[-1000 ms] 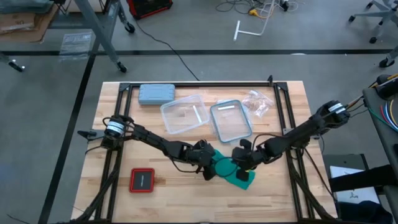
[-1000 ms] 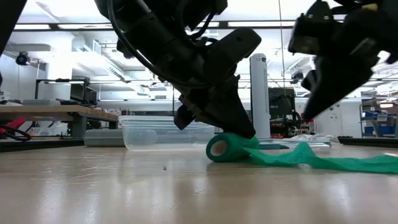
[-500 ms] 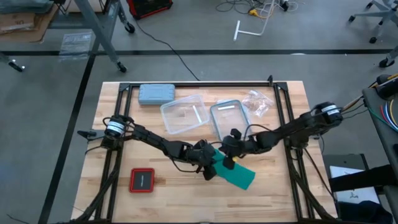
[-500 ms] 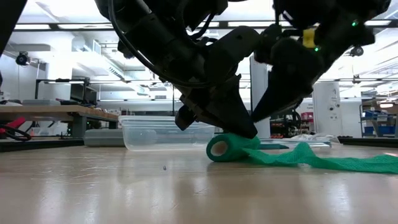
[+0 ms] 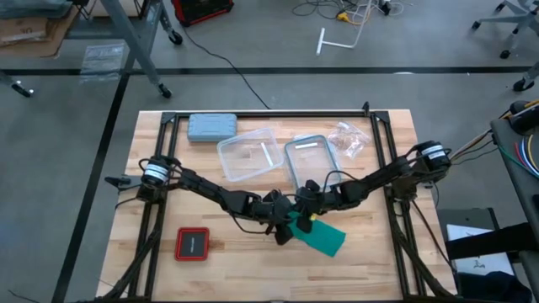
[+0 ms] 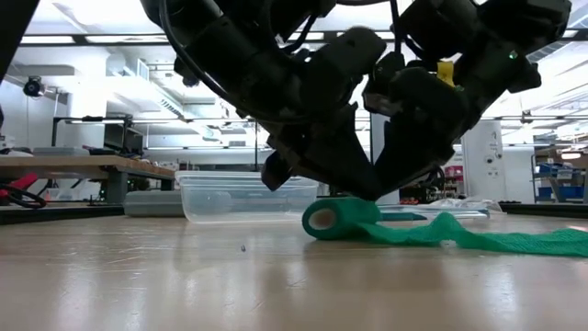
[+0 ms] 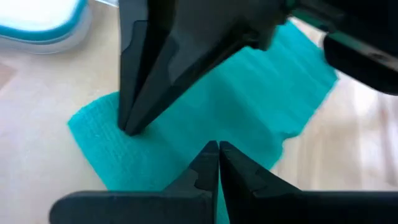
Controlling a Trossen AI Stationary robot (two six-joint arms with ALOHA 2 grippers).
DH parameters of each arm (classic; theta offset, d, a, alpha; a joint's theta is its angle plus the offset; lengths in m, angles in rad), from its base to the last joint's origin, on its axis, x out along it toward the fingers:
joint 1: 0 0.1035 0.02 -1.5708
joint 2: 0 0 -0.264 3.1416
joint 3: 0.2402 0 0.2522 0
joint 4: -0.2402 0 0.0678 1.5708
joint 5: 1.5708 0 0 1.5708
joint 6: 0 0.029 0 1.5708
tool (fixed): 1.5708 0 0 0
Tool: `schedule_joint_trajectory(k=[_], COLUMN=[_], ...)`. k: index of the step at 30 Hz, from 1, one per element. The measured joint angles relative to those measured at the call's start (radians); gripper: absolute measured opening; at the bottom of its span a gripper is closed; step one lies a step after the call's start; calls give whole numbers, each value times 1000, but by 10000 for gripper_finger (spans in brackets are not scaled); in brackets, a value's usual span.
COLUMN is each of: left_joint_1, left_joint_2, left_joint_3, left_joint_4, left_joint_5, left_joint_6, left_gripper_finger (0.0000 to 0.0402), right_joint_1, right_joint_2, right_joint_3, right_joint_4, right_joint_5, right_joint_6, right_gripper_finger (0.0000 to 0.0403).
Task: Roll bandage
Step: Roll the blue bandage
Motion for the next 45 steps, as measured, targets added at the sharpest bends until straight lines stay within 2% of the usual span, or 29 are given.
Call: schedule_joint_trajectory(k=[13,21,32,38,45], left_joint_1=[-1,-1,6,6,6], left_joint_2=[-74,-76,-88,-106,-137], left_joint_3=[1,0,-2,-2,-7], left_joint_4=[-78,-203,-215,-298,-427], left_joint_5=[18,8,-9,-11,-86], left_joint_6=[33,11,31,16,4], left_gripper_finger=[7,5,4,3,6], right_joint_1=[13,14,13,17,22], right_joint_2=[-6,-2,-3,-4,-23], right_joint_3=[-2,-5,-5,-5,-4], right_joint_4=[-67,-81,-74,-97,-103], right_joint_5=[-11,2,8,4,-5], right_joint_6=[21,26,24,26,44], right_gripper_finger=[2,2,2,2,2])
